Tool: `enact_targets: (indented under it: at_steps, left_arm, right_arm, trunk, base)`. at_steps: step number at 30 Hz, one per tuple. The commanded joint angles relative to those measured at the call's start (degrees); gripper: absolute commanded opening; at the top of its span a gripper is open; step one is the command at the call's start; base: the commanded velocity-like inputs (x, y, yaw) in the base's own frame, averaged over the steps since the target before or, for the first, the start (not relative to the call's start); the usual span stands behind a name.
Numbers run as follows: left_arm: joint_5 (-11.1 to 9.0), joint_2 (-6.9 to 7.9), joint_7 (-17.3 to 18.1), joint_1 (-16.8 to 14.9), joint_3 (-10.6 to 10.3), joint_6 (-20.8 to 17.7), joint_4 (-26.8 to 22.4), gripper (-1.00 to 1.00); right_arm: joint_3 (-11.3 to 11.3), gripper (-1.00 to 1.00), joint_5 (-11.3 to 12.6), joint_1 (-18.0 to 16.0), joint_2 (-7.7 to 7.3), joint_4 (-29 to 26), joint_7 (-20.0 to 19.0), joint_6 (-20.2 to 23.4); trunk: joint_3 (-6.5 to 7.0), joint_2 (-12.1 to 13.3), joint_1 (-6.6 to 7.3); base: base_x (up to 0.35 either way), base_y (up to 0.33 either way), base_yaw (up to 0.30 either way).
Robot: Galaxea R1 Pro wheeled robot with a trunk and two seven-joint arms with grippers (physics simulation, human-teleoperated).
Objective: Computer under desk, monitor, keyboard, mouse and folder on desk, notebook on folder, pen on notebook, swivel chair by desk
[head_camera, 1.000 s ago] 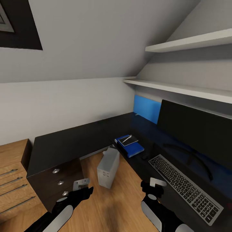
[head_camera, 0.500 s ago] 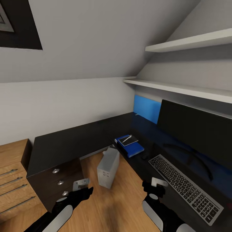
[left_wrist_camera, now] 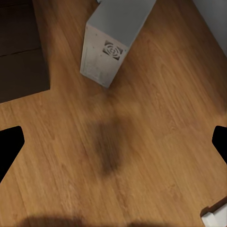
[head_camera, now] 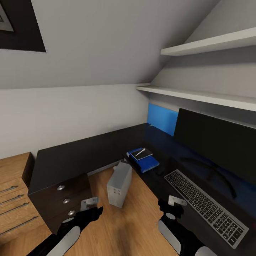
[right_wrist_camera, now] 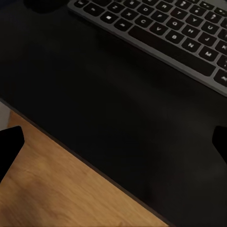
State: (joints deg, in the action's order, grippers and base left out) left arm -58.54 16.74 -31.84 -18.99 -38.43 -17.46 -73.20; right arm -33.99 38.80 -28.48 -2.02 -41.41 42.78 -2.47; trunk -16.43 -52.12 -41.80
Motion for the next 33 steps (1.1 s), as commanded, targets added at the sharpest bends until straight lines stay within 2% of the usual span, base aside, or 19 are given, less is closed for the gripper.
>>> enact_targets:
  at_steps: [1,4,33]
  left_arm:
    - [-0.34,0.05,-0.44,-0.08,-0.15,-0.04,-0.10,1.00]
    - [-0.35,0.05,-0.42,-0.08,-0.17,-0.06,-0.10,1.00]
    - [-0.35,0.05,-0.50,-0.08,-0.32,-0.08,-0.12,1.00]
  right_arm:
    - [-0.41,1.00,0.57,-0.09,-0.09,-0.07,0.38,-0.25]
    - [-0.39,1.00,0.56,-0.09,-0.09,-0.07,0.38,-0.25]
    - [-0.39,1.00,0.49,-0.09,-0.06,-0.07,0.37,-0.25]
  trunk:
    - [-0.27,-0.48,-0.24]
    - [-0.80,-1.68,-0.90]
    - [-0.80,-1.68,-0.90]
  base:
    - [0.000,0.000,0.000]
    - [0.000,0.000,0.000]
    - [0.000,0.000,0.000]
